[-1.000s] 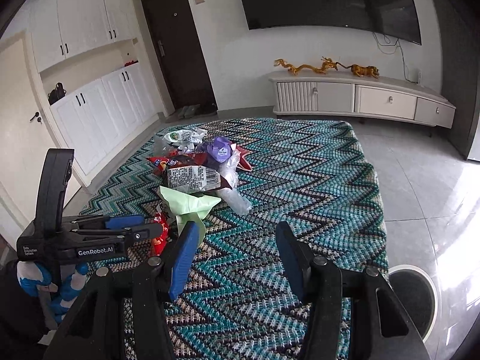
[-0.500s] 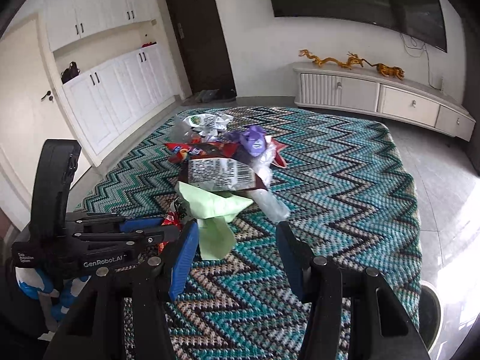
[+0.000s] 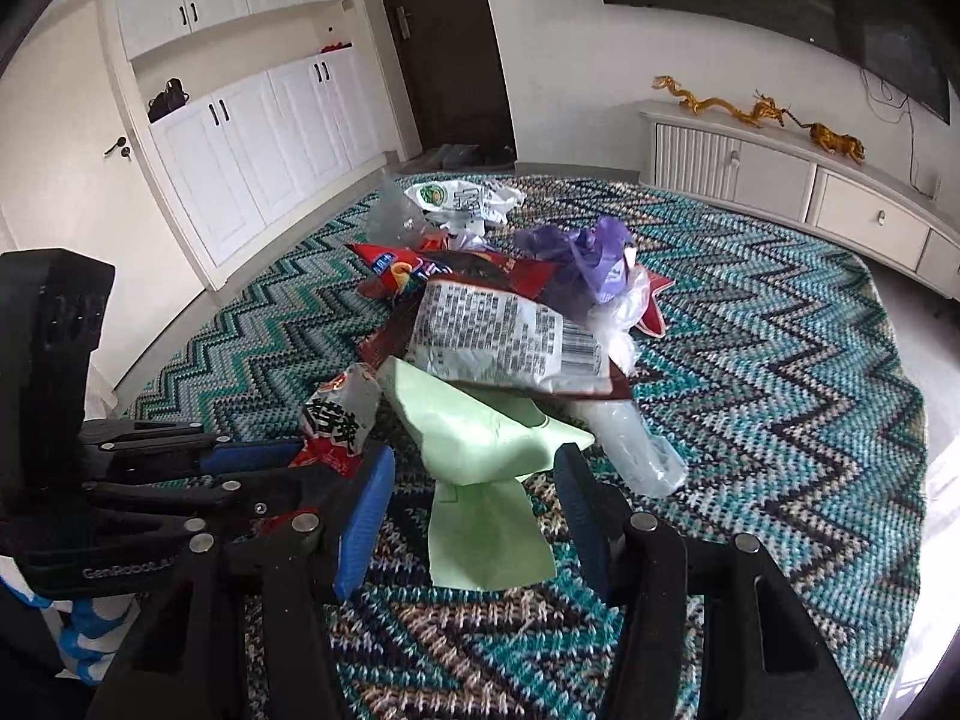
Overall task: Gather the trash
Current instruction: 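Grasp the red chip bag with the left tool while the right tool grasps green paper, then lift and carry the chip bag and green paper over the bin, then open both tools to drop the chip bag and green paper into the bin, then move both open tools back to the remaining trash on the rug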
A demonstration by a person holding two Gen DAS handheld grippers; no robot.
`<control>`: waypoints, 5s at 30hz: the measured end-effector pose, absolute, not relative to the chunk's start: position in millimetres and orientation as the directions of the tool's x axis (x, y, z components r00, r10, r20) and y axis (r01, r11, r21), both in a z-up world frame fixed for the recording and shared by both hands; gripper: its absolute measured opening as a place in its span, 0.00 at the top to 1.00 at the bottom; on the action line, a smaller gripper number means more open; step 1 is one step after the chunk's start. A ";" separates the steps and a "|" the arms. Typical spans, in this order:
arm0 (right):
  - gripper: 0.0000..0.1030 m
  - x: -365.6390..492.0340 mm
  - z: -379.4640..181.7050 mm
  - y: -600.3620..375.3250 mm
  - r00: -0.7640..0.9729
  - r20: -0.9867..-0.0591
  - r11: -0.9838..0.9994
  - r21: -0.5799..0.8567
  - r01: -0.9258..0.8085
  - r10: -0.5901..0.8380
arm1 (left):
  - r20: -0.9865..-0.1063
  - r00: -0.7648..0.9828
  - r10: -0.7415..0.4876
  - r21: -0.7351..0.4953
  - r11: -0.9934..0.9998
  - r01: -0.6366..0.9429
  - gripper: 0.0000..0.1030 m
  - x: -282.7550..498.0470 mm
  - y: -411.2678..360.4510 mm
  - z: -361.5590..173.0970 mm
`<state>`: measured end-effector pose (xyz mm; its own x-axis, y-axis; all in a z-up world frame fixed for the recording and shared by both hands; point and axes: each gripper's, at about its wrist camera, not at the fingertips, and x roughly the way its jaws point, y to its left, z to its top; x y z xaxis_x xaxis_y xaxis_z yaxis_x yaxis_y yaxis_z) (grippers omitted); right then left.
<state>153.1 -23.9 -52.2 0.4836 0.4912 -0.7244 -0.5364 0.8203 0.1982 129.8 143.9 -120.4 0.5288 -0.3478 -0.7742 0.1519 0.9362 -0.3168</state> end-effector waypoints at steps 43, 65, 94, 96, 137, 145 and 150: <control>0.76 7.9 39.4 -132.5 0.685 -0.559 0.883 0.259 -0.392 0.468 | -0.637 0.644 -0.423 -0.294 0.906 0.305 0.79 32.9 92.5 -31.4; 0.76 -18.9 39.6 -304.4 0.827 -0.528 0.964 0.257 -0.062 0.194 | -0.690 0.477 -0.544 -0.162 0.759 0.631 0.79 86.0 -130.3 10.7; 0.55 32.9 -68.2 -406.2 0.679 -0.731 0.934 0.284 0.217 0.065 | -0.792 0.202 -0.576 -0.315 0.669 0.674 0.51 164.6 -262.7 -92.6; 0.55 31.0 -59.1 -403.2 0.693 -0.718 0.935 0.289 0.207 0.069 | -0.783 0.224 -0.580 -0.309 0.677 0.668 0.51 158.1 -254.3 -85.1; 0.45 -53.5 134.1 -187.3 0.868 -0.397 0.955 0.132 -0.267 0.298 | -0.441 0.875 -0.201 -0.149 0.977 0.150 0.34 8.3 133.5 103.6; 0.44 -57.7 146.2 -173.0 0.869 -0.369 0.944 0.107 -0.311 0.328 | -0.387 0.913 -0.130 -0.133 0.988 0.084 0.34 -6.5 163.8 120.9; 0.43 -55.4 150.6 -168.3 0.868 -0.355 0.937 0.104 -0.333 0.348 | -0.388 0.915 -0.111 -0.142 0.988 0.060 0.34 -0.3 174.5 124.4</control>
<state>-55.4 -168.3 150.6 0.8677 0.3477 -0.3552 -0.3328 0.9372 0.1045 -0.3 174.5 124.4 0.9149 -0.1115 -0.3879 0.0603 0.9881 -0.1418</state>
